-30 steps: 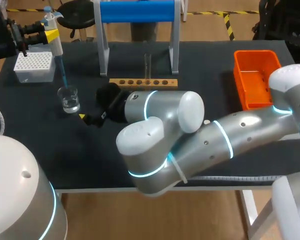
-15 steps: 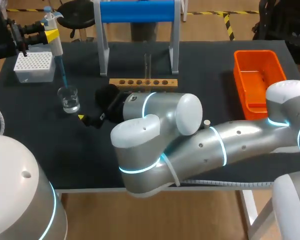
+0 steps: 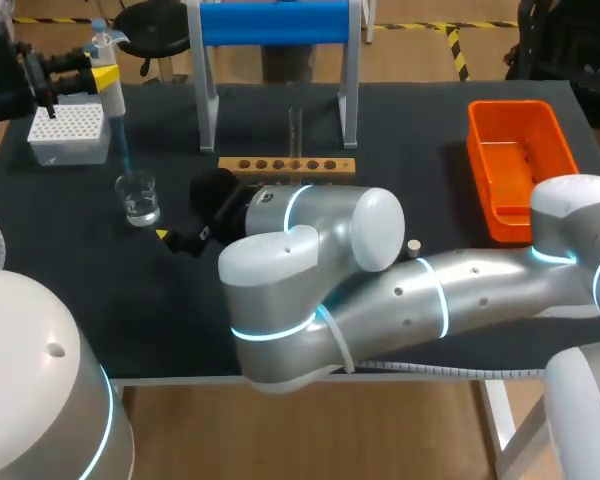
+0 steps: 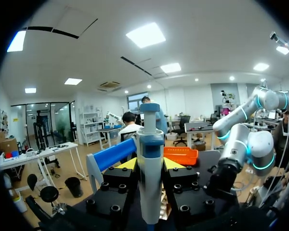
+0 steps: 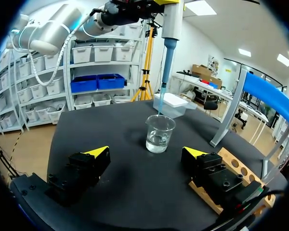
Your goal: Invert the test tube, pick up the pipette, mount the tip to pipette, aspirate from beaker and dispense into the tube, eject the tip, return the pipette, and cap with the stopper.
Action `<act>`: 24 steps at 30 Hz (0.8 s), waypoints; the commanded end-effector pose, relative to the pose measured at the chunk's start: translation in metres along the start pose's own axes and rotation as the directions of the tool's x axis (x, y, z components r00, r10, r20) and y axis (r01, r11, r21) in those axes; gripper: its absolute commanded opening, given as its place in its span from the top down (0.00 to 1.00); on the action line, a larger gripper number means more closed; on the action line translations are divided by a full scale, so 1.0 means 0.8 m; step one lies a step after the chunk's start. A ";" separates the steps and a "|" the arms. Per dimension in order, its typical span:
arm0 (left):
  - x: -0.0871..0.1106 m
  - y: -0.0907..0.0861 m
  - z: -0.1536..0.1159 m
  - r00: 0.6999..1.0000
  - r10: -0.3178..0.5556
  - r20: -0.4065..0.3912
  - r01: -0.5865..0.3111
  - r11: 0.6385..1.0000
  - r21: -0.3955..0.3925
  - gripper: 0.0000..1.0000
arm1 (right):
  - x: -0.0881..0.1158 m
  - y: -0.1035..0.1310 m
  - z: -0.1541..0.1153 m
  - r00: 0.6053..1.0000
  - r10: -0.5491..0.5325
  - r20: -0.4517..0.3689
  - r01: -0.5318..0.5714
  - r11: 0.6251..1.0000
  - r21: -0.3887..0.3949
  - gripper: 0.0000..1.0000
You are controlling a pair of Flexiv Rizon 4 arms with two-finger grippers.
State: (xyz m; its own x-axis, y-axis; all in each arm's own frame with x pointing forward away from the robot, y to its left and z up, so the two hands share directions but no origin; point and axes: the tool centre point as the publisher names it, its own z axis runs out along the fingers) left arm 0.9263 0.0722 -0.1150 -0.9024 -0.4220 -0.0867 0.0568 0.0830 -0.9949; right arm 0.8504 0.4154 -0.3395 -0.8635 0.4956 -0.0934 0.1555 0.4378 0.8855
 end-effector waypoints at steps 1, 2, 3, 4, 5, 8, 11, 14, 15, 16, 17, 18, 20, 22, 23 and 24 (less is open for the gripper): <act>0.000 0.007 0.001 1.000 0.003 0.001 -0.003 1.000 0.002 1.00 | 0.000 0.001 -0.001 1.000 0.000 0.000 0.000 1.000 0.005 0.00; 0.000 0.008 0.002 1.000 0.005 0.001 -0.005 1.000 0.001 1.00 | 0.000 0.001 -0.001 1.000 0.000 0.000 0.000 1.000 0.005 0.00; 0.001 0.010 0.003 1.000 0.006 0.001 -0.006 1.000 0.001 1.00 | 0.000 0.001 -0.001 1.000 0.000 0.000 0.000 1.000 0.005 0.00; 0.001 0.012 0.003 1.000 0.006 0.001 -0.006 1.000 0.001 1.00 | 0.000 0.001 -0.001 1.000 0.000 0.000 0.000 1.000 0.005 0.00; 0.000 0.014 0.003 1.000 0.008 0.004 -0.008 1.000 0.000 1.00 | 0.000 0.001 -0.001 1.000 0.000 0.000 0.000 1.000 0.005 0.00; -0.001 0.020 0.004 1.000 0.010 0.004 -0.010 1.000 0.001 1.00 | 0.000 0.001 -0.001 1.000 0.000 0.000 0.000 1.000 0.005 0.00; -0.001 0.025 0.004 1.000 0.012 0.005 -0.012 1.000 0.003 1.00 | 0.000 0.001 -0.001 1.000 0.000 0.000 0.000 1.000 0.005 0.00; -0.001 0.029 0.005 1.000 0.015 0.003 -0.015 1.000 0.004 1.00 | 0.000 0.001 -0.001 1.000 0.000 0.000 0.000 1.000 0.005 0.00; -0.001 0.030 0.006 1.000 0.015 0.003 -0.015 1.000 0.005 1.00 | 0.000 0.001 -0.001 1.000 0.000 0.000 0.000 1.000 0.005 0.00; -0.001 0.032 0.006 1.000 0.017 0.003 -0.017 1.000 0.006 1.00 | 0.000 0.001 -0.001 1.000 0.000 0.000 0.000 1.000 0.005 0.00; -0.001 0.033 0.006 1.000 0.017 0.004 -0.017 1.000 0.004 1.00 | 0.000 0.001 -0.001 1.000 0.000 0.000 0.000 1.000 0.005 0.00; -0.001 0.034 0.006 1.000 0.018 0.006 -0.018 1.000 0.003 1.00 | 0.000 0.001 -0.001 1.000 0.000 0.000 0.000 1.000 0.005 0.00; -0.001 0.037 0.006 1.000 0.017 0.007 -0.017 1.000 0.000 1.00 | 0.000 0.001 -0.001 1.000 0.000 0.000 0.000 1.000 0.005 0.00; -0.001 0.039 0.005 1.000 0.017 0.008 -0.017 1.000 0.001 1.00 | 0.000 0.001 -0.001 1.000 0.000 0.000 0.000 1.000 0.005 0.00; -0.001 0.041 0.005 1.000 0.016 0.009 -0.016 1.000 0.000 1.00 | 0.000 0.001 -0.001 1.000 0.000 0.000 0.000 1.000 0.005 0.00; -0.001 0.042 0.005 1.000 0.015 0.011 -0.014 1.000 -0.003 1.00 | 0.000 0.001 -0.001 1.000 0.000 0.000 0.000 1.000 0.005 0.00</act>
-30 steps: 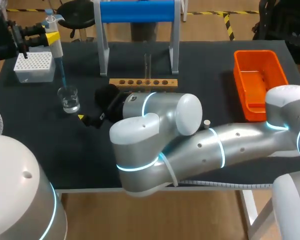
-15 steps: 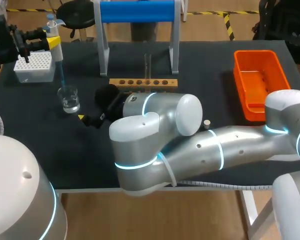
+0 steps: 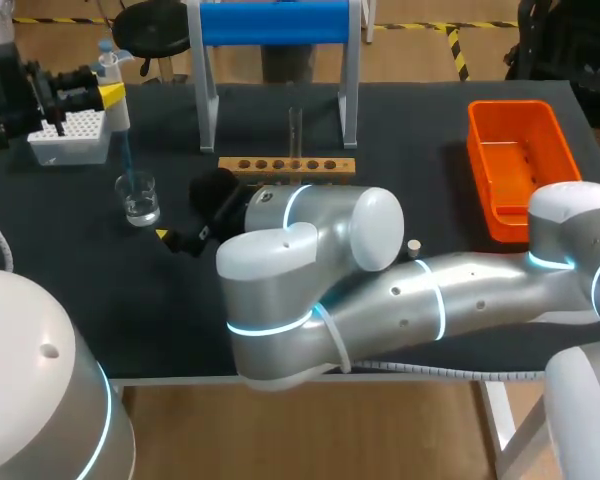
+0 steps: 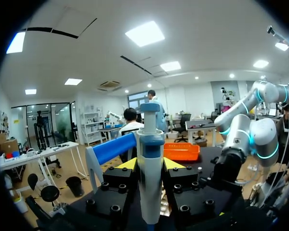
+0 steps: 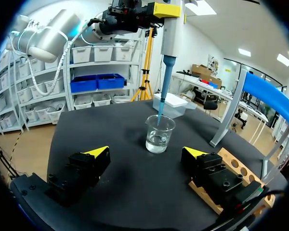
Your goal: Invert the test tube, pick up the pipette, mount the tip to pipette, aspirate from beaker and dispense into the tube, eject the tip, return the pipette, and cap with the stopper.
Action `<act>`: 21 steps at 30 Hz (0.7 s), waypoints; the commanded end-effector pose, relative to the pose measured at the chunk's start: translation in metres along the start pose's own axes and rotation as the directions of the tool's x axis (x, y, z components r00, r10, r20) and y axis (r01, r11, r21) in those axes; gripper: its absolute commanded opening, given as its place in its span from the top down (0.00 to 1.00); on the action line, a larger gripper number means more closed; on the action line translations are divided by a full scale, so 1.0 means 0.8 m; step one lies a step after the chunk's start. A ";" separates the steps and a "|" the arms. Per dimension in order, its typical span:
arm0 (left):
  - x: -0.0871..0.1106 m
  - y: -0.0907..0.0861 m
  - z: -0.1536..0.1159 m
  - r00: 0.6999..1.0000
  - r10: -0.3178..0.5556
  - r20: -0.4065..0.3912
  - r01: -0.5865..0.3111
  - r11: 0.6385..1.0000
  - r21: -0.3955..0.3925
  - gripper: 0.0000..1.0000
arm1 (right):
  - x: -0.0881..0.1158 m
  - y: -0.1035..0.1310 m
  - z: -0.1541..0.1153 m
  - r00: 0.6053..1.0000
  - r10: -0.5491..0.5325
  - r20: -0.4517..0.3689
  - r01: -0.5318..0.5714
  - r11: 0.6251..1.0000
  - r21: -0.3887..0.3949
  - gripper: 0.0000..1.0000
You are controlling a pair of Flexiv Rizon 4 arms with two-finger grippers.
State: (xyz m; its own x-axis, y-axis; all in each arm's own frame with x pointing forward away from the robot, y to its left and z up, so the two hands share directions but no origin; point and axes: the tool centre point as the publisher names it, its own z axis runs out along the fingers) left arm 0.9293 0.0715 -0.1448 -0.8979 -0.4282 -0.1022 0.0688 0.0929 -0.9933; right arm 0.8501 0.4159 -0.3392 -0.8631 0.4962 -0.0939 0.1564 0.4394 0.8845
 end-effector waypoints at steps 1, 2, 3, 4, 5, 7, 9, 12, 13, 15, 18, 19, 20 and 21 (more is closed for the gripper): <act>-0.001 0.006 0.001 1.000 -0.001 0.002 0.001 1.000 0.003 1.00 | 0.000 0.001 -0.001 1.000 0.000 -0.001 0.000 1.000 0.003 0.00; -0.001 0.008 0.001 1.000 -0.003 0.003 0.003 1.000 0.000 1.00 | 0.000 0.001 -0.001 1.000 0.000 -0.001 0.000 1.000 0.003 0.00; 0.000 0.009 0.001 1.000 -0.003 0.005 0.003 1.000 -0.002 1.00 | 0.000 0.001 -0.001 1.000 0.000 -0.001 0.000 1.000 0.003 0.00; 0.000 0.010 0.001 1.000 -0.002 0.004 0.002 1.000 0.001 1.00 | 0.000 0.001 -0.001 1.000 0.000 -0.001 0.000 1.000 0.003 0.00; 0.000 0.011 0.001 1.000 -0.002 0.004 0.001 1.000 0.002 1.00 | 0.000 0.001 -0.001 1.000 0.000 -0.001 0.000 1.000 0.003 0.00; 0.000 0.013 0.000 1.000 -0.003 0.007 0.003 1.000 0.001 1.00 | 0.000 0.001 -0.001 1.000 0.000 -0.001 0.000 1.000 0.003 0.00; -0.001 0.015 0.000 1.000 -0.006 0.009 0.006 1.000 0.002 1.00 | 0.000 0.001 -0.001 1.000 0.000 -0.001 0.000 1.000 0.003 0.00; -0.002 0.019 0.000 1.000 -0.009 0.010 0.009 1.000 0.002 1.00 | 0.000 0.001 -0.001 1.000 0.000 -0.001 0.000 1.000 0.003 0.00; -0.002 0.020 0.000 1.000 -0.010 0.011 0.010 1.000 0.004 1.00 | 0.000 0.001 -0.001 1.000 0.000 -0.001 0.000 1.000 0.003 0.00; -0.002 0.023 0.000 1.000 -0.012 0.011 0.012 1.000 0.004 1.00 | 0.000 0.001 -0.001 1.000 0.000 -0.001 0.000 1.000 0.003 0.00; -0.003 0.026 -0.001 1.000 -0.015 0.013 0.014 1.000 0.005 1.00 | 0.000 0.001 -0.001 1.000 0.000 -0.001 0.000 1.000 0.003 0.00; -0.003 0.027 -0.001 1.000 -0.014 0.014 0.014 1.000 0.010 1.00 | 0.000 0.001 -0.001 1.000 0.000 -0.001 0.000 1.000 0.003 0.00; -0.003 0.028 -0.002 1.000 -0.014 0.014 0.014 1.000 0.011 1.00 | 0.000 0.001 -0.001 1.000 0.000 -0.001 0.000 1.000 0.003 0.00; -0.004 0.030 -0.002 1.000 -0.014 0.015 0.014 1.000 0.011 1.00 | 0.000 0.001 -0.001 1.000 0.000 -0.001 0.000 1.000 0.003 0.00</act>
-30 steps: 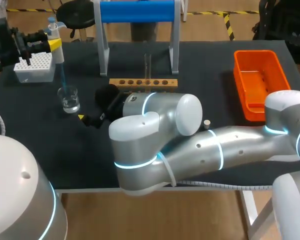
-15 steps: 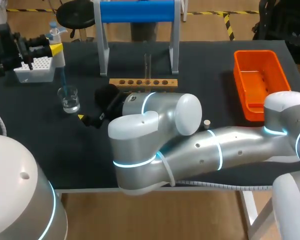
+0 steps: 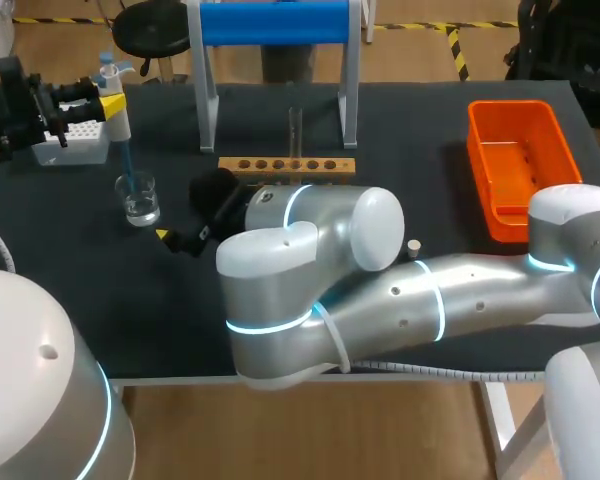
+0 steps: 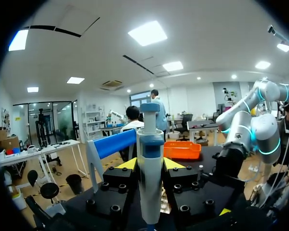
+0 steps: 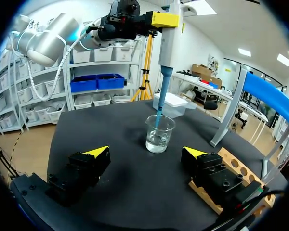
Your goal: Invert the test tube, pick up the pipette, mount the tip to pipette, aspirate from beaker and dispense into the tube, eject the tip, return the pipette, and cap with the stopper.
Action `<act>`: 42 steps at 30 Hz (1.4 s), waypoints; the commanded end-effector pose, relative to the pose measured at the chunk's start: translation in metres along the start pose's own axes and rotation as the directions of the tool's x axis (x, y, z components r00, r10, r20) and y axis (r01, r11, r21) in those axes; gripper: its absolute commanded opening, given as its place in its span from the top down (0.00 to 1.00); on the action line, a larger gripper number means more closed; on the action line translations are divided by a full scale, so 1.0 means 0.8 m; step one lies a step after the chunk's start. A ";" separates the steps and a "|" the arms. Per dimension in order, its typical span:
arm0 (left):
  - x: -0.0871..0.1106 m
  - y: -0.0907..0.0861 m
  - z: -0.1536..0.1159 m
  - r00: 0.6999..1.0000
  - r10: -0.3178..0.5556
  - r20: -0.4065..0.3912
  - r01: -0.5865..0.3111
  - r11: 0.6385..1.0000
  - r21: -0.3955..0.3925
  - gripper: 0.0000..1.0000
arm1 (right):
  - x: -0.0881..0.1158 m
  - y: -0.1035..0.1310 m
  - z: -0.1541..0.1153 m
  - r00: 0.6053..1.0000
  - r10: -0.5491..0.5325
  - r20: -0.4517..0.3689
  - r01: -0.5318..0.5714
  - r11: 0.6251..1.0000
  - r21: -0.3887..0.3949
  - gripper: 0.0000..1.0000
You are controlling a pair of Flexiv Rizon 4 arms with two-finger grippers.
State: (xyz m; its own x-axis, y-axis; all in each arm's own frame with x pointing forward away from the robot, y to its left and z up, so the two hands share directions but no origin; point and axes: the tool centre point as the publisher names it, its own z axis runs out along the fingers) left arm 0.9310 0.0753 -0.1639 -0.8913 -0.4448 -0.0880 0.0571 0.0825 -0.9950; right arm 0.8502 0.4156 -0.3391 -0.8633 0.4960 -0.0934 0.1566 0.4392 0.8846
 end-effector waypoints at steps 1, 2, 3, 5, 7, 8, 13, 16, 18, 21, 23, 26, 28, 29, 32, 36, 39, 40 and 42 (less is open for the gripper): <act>-0.003 0.006 0.000 1.000 0.001 -0.001 -0.001 1.000 0.009 1.00 | 0.000 0.001 -0.001 1.000 0.000 0.000 0.000 1.000 0.003 0.00; -0.003 0.007 0.000 1.000 0.002 -0.001 -0.002 1.000 0.009 1.00 | 0.000 0.001 -0.001 1.000 0.000 0.000 0.000 1.000 0.003 0.00; -0.003 0.008 0.000 1.000 0.001 -0.001 -0.001 1.000 0.009 1.00 | 0.000 0.001 -0.001 1.000 0.000 0.000 0.000 1.000 0.003 0.00; -0.004 0.011 0.000 1.000 0.001 -0.001 0.000 1.000 0.009 1.00 | 0.000 0.001 -0.001 1.000 0.000 0.000 0.000 1.000 0.003 0.00; -0.004 0.013 0.000 1.000 -0.001 -0.001 0.001 1.000 0.010 1.00 | 0.000 0.001 -0.001 1.000 0.000 0.000 0.000 1.000 0.003 0.00; -0.004 0.014 0.000 1.000 -0.002 0.000 0.002 1.000 0.011 1.00 | 0.000 0.001 -0.001 1.000 0.000 0.000 0.000 1.000 0.003 0.00; -0.005 0.019 0.001 1.000 -0.004 -0.001 0.004 1.000 0.018 1.00 | 0.000 0.001 -0.001 1.000 0.000 0.000 0.000 1.000 0.003 0.00; -0.006 0.021 0.001 1.000 -0.005 -0.002 0.005 1.000 0.019 1.00 | 0.000 0.001 -0.001 1.000 0.000 0.000 0.000 1.000 0.003 0.00; -0.006 0.023 0.002 1.000 -0.008 0.002 0.008 1.000 0.019 1.00 | 0.000 0.001 -0.001 1.000 0.000 0.000 0.000 1.000 0.003 0.00; -0.007 0.025 0.002 1.000 -0.010 0.004 0.009 1.000 0.015 1.00 | 0.000 0.001 -0.001 1.000 0.000 0.000 0.000 1.000 0.003 0.00; -0.007 0.027 0.002 1.000 -0.012 0.004 0.012 1.000 0.016 1.00 | 0.000 0.001 -0.001 1.000 0.000 0.000 0.000 1.000 0.003 0.00; -0.007 0.029 0.002 1.000 -0.014 0.005 0.014 1.000 0.018 1.00 | 0.000 0.001 -0.001 1.000 0.000 0.000 0.000 1.000 0.003 0.00; -0.007 0.030 0.002 1.000 -0.015 0.005 0.015 1.000 0.019 1.00 | 0.000 0.001 -0.001 1.000 0.000 0.000 0.000 1.000 0.003 0.00; -0.008 0.030 0.002 1.000 -0.014 0.005 0.014 1.000 0.020 1.00 | 0.000 0.001 -0.001 1.000 0.000 0.000 0.000 1.000 0.003 0.00; -0.008 0.031 0.001 1.000 -0.015 0.005 0.015 1.000 0.025 1.00 | 0.000 0.001 -0.001 1.000 0.000 0.000 0.000 1.000 0.003 0.00; -0.008 0.034 0.002 1.000 -0.019 0.005 0.019 0.999 0.025 1.00 | 0.000 0.001 -0.001 1.000 0.000 0.000 0.000 1.000 0.003 0.00; -0.008 0.035 0.001 1.000 -0.021 0.006 0.021 0.999 0.025 1.00 | 0.000 0.001 -0.001 1.000 0.000 0.000 0.000 1.000 0.003 0.00; -0.008 0.035 0.001 1.000 -0.021 0.007 0.021 0.999 0.024 1.00 | 0.000 0.001 -0.001 1.000 0.000 0.000 0.000 1.000 0.003 0.00; -0.008 0.035 0.001 1.000 -0.021 0.008 0.021 0.999 0.024 1.00 | 0.000 0.001 -0.001 1.000 0.000 0.000 0.000 1.000 0.003 0.00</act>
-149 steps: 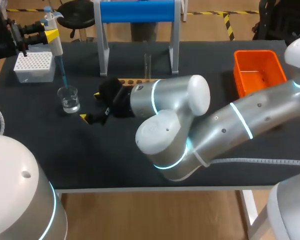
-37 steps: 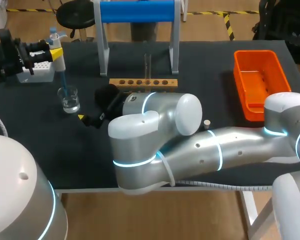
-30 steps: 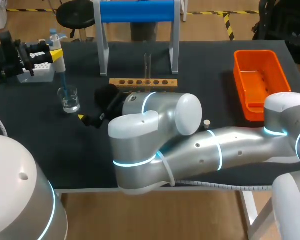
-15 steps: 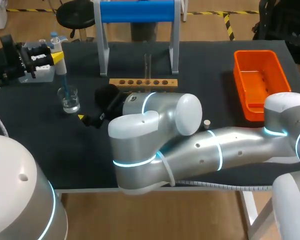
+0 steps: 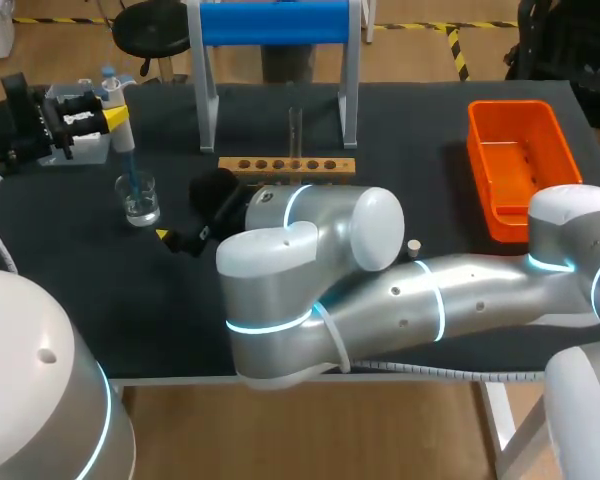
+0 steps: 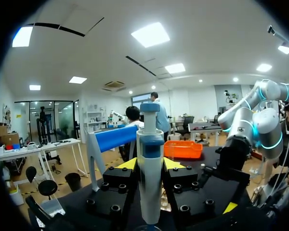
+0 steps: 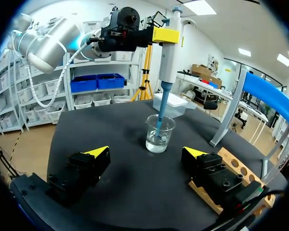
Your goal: Invert the test tube, pick up the pipette, mount the tip to pipette, aspirate from beaker and dispense into the tube, eject the tip, return the pipette, and cap with the stopper.
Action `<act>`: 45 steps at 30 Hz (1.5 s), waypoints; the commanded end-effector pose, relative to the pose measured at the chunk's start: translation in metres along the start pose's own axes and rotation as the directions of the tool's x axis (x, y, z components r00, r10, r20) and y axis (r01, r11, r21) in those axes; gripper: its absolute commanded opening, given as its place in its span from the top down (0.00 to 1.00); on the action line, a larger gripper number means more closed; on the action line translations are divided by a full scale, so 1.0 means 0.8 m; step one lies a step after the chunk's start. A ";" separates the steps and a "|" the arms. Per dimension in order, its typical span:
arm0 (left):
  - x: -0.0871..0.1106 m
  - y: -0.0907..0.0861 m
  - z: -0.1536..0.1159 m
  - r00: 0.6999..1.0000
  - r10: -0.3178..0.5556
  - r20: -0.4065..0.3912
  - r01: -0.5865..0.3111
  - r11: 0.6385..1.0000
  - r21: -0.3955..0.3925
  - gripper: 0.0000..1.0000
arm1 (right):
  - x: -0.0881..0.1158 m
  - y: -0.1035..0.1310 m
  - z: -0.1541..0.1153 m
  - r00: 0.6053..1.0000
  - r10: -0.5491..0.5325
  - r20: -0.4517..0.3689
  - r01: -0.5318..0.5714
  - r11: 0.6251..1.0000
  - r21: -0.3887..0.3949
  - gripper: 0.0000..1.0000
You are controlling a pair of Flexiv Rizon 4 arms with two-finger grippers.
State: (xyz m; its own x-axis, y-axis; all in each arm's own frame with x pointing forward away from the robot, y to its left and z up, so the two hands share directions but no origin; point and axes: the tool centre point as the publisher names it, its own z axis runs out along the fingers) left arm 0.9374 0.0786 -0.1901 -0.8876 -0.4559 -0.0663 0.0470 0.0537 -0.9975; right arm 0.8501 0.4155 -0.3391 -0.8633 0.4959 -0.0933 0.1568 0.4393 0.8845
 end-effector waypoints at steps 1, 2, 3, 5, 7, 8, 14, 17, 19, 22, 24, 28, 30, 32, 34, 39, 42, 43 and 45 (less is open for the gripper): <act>-0.002 0.002 0.000 1.000 0.000 -0.002 0.000 1.000 0.002 1.00 | 0.000 0.001 -0.001 1.000 0.000 0.000 0.000 1.000 0.003 0.00; -0.002 0.002 0.000 1.000 0.000 -0.002 0.000 1.000 0.003 1.00 | 0.000 0.001 -0.001 1.000 0.000 0.000 0.000 1.000 0.003 0.00; -0.002 0.002 -0.001 1.000 -0.001 -0.002 0.001 1.000 0.004 1.00 | 0.000 0.001 -0.001 1.000 0.000 0.000 0.000 1.000 0.003 0.00; -0.002 0.002 -0.001 1.000 -0.002 -0.002 0.002 1.000 0.006 1.00 | 0.000 0.001 -0.001 1.000 0.000 0.000 0.000 1.000 0.003 0.00; -0.002 0.002 -0.001 1.000 -0.003 -0.003 0.003 1.000 0.005 1.00 | 0.000 0.001 -0.001 1.000 0.000 0.000 0.000 1.000 0.003 0.00; -0.001 0.002 -0.001 1.000 -0.004 -0.004 0.004 1.000 0.003 1.00 | 0.000 0.001 -0.001 1.000 0.000 0.000 0.000 1.000 0.003 0.00; 0.000 0.001 0.000 1.000 -0.003 -0.007 0.003 1.000 0.003 1.00 | 0.000 0.001 -0.001 1.000 0.000 0.000 0.000 1.000 0.003 0.00; 0.000 0.001 0.000 1.000 -0.003 -0.007 0.003 1.000 0.003 1.00 | 0.000 0.001 -0.001 1.000 0.000 0.000 0.000 1.000 0.003 0.00; 0.000 0.001 0.000 1.000 -0.003 -0.007 0.003 1.000 0.003 1.00 | 0.000 0.001 -0.001 1.000 0.000 0.000 0.000 1.000 0.003 0.00; 0.000 0.001 0.000 1.000 -0.003 -0.007 0.003 1.000 0.003 1.00 | 0.000 0.001 -0.001 1.000 0.000 0.000 0.000 1.000 0.003 0.00; 0.000 0.001 0.000 1.000 -0.003 -0.007 0.003 1.000 0.003 1.00 | 0.000 0.001 -0.001 1.000 0.000 0.000 0.000 1.000 0.003 0.00; 0.000 0.001 0.000 1.000 -0.003 -0.007 0.003 1.000 0.003 1.00 | 0.000 0.005 -0.004 1.000 -0.008 -0.017 0.008 1.000 -0.009 0.00; 0.000 0.001 0.000 1.000 -0.003 -0.007 0.003 1.000 0.003 1.00 | 0.000 0.012 -0.010 0.999 -0.024 -0.036 0.023 0.999 -0.025 0.00; 0.000 0.001 0.000 1.000 -0.003 -0.007 0.003 1.000 0.003 1.00 | 0.000 0.017 -0.018 0.998 -0.035 -0.061 0.033 0.999 -0.038 0.00; 0.000 0.001 0.000 1.000 -0.003 -0.007 0.003 1.000 0.003 1.00 | -0.001 0.021 -0.026 0.996 -0.046 -0.082 0.043 0.998 -0.040 0.00; 0.000 0.001 0.000 1.000 -0.003 -0.007 0.003 1.000 0.003 1.00 | -0.004 0.031 -0.047 0.988 -0.073 -0.137 0.065 0.996 -0.065 0.00; 0.000 0.001 0.000 1.000 -0.003 -0.007 0.003 1.000 0.003 1.00 | -0.007 0.039 -0.062 0.980 -0.092 -0.178 0.075 0.992 -0.097 0.00; 0.000 0.001 0.000 1.000 -0.003 -0.007 0.003 1.000 0.003 1.00 | -0.008 0.042 -0.067 0.976 -0.098 -0.193 0.078 0.991 -0.109 0.00; 0.000 0.001 0.000 1.000 -0.003 -0.007 0.003 1.000 0.003 1.00 | -0.011 0.048 -0.077 0.969 -0.110 -0.220 0.082 0.988 -0.130 0.00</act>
State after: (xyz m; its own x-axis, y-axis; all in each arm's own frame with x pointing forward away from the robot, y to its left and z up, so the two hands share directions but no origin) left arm 0.9374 0.0781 -0.1905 -0.8897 -0.4523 -0.0618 0.0436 0.0507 -0.9978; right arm 0.8363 0.4137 -0.2851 -0.8963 0.4165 -0.1524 0.0320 0.4036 0.9144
